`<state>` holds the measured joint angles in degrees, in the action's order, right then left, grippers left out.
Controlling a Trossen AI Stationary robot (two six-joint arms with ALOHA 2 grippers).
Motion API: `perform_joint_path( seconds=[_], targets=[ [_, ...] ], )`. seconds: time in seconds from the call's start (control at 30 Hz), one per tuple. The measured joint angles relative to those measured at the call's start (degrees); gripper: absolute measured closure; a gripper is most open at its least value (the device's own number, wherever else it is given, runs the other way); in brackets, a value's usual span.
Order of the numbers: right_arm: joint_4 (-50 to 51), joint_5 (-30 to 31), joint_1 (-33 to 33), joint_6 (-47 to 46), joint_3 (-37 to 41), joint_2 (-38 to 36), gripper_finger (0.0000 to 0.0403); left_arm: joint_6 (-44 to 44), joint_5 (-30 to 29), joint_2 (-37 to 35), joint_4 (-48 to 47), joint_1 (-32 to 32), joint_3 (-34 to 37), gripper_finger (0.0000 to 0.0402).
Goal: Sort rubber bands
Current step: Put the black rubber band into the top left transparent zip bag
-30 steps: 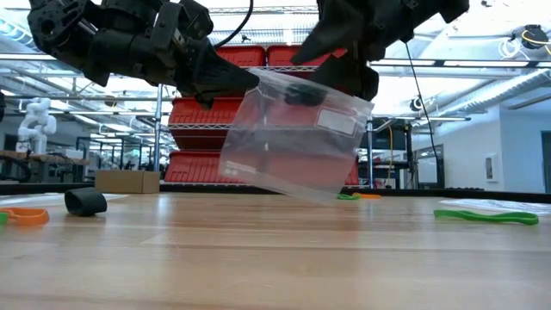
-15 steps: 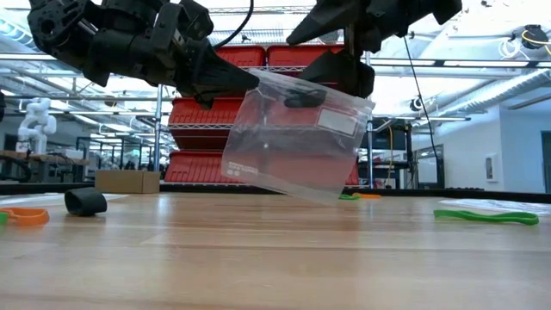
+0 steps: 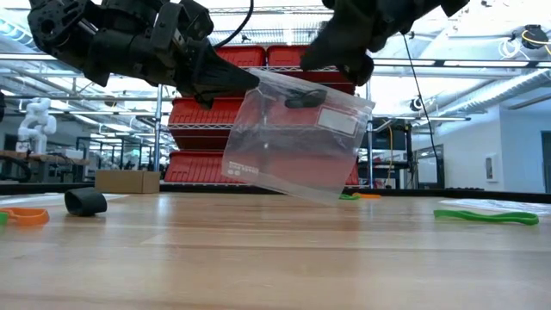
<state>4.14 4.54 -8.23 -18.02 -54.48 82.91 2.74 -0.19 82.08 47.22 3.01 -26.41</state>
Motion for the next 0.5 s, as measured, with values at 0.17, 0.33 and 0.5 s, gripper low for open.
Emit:
perform_joint_path(
  seconds=[0.17,0.33,0.5],
  targets=[
    [9.86,4.82,-0.94,1.18,-5.18,0.74,0.0392,0.0,0.0,0.0,0.03,0.0,0.0,0.0401],
    [17.13,4.95,-0.87,1.71,-10.08,4.09,0.0401,0.0,0.0,0.0,0.26,0.0,0.0,0.0401],
    [20.93,4.94,-0.4,1.83,-13.31,9.22,0.0402,0.0,0.0,0.0,0.26,0.0,0.0,0.0401]
  ],
)
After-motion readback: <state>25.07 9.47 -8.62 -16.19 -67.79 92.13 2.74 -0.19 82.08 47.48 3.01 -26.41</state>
